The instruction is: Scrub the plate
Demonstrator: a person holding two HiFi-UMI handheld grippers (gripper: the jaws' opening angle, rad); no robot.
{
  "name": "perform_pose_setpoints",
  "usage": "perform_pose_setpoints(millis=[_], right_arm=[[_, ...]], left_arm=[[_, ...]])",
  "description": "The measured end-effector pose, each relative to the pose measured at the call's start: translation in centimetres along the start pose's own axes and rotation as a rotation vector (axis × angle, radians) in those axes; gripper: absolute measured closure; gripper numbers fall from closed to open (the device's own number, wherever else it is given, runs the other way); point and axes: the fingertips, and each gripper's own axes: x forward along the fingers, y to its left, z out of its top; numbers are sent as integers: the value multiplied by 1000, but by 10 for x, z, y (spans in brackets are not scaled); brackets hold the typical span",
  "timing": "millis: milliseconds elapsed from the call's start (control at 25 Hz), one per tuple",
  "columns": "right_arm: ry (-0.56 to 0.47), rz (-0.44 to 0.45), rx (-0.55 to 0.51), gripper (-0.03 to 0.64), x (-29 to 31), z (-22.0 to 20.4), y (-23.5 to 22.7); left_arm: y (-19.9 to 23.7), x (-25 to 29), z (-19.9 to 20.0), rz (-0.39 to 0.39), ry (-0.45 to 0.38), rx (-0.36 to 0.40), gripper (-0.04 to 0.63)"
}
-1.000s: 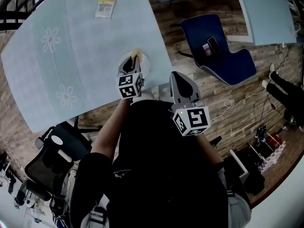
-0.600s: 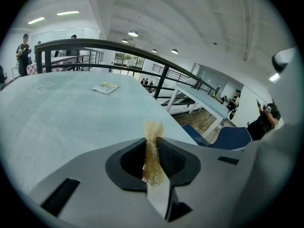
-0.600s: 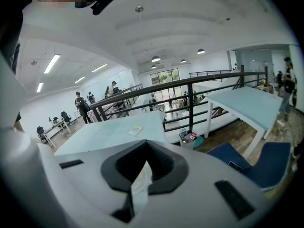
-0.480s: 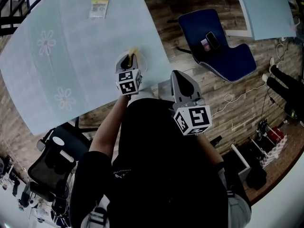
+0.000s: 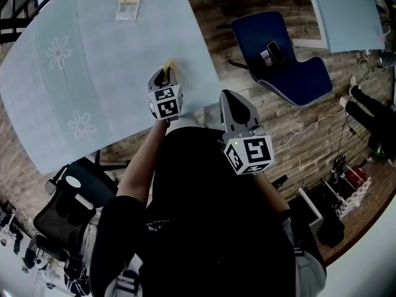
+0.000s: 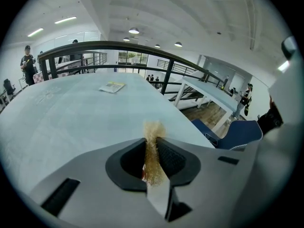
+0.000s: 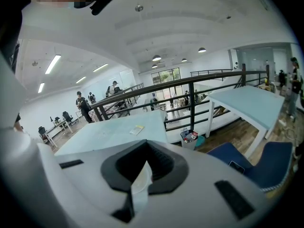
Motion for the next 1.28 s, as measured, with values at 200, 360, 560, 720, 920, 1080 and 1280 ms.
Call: perform_pose_setpoints(millis=[200,360,560,720,920,1080,1280], right_arm=[[3,10,2,607,1,-1,3],[5,19,1,607,2,-3,5],[2,21,-3,607,1,-5,8],[1,26,-6,607,2,-4,12],[-1,34,-13,607,3,-6,17],[-3,42,-18,607,3,-5,22],[-3,57,-26,607,2,-7,31]], left_arm=[[9,-4,1,30,2,-18,526],[20,-8,0,54,0,-30,526],[28,-13,-4,72,2,-21,526],[35,-16,-6,85,3,-19,526],[47,-21,-10,103,1,-14,526],[58,-29,-12,119,-6,-20,526],[68,-39,-18,135,-16,-26,526]])
